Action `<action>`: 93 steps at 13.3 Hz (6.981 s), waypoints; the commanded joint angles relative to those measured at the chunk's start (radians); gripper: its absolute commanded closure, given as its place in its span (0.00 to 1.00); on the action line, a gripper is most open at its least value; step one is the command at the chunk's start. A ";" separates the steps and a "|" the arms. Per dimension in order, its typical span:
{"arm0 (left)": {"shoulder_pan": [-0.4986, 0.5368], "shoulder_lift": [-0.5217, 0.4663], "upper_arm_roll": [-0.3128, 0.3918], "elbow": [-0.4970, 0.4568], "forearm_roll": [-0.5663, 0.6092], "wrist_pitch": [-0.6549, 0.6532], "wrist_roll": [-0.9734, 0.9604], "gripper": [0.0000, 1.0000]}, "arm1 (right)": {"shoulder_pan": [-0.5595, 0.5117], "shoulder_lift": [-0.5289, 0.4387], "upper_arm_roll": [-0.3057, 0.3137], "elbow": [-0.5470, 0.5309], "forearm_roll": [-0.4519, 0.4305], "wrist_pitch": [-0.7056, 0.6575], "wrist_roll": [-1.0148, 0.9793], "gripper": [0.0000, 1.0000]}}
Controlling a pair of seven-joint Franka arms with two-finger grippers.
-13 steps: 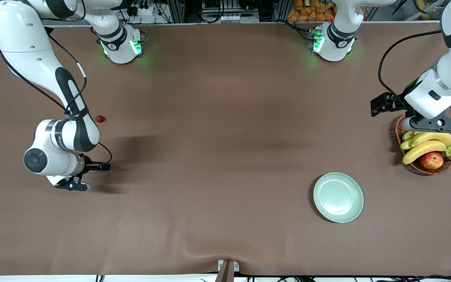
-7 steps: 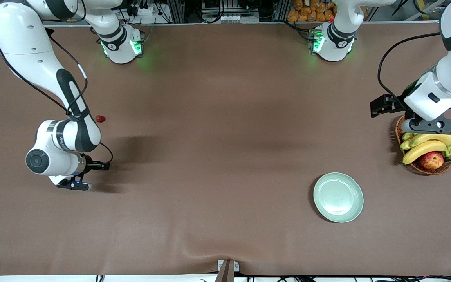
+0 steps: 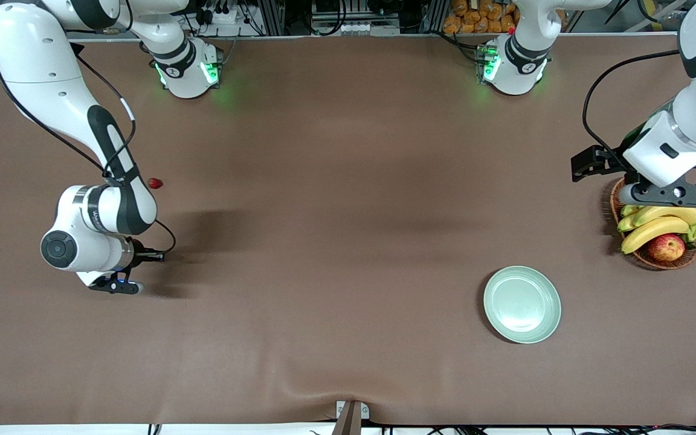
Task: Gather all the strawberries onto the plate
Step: 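Close the right gripper on the strawberry and lift it, then set the strawberry mid-table with the right gripper while the left gripper approaches, then grasp the strawberry with the left gripper while the right gripper grasps another, then carry the strawberry onto the green plate and open the left gripper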
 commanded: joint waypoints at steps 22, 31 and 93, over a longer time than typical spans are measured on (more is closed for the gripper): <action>-0.038 0.096 -0.020 0.022 -0.046 0.053 -0.069 0.00 | 0.486 0.078 0.217 0.156 0.212 0.010 0.354 0.72; -0.210 0.345 -0.044 0.041 -0.140 0.266 -0.266 0.00 | 0.471 0.067 0.212 0.164 0.196 0.011 0.343 0.00; -0.469 0.577 0.189 0.170 0.026 0.560 -1.119 1.00 | -0.292 0.008 0.132 0.214 -0.170 -0.102 -0.575 1.00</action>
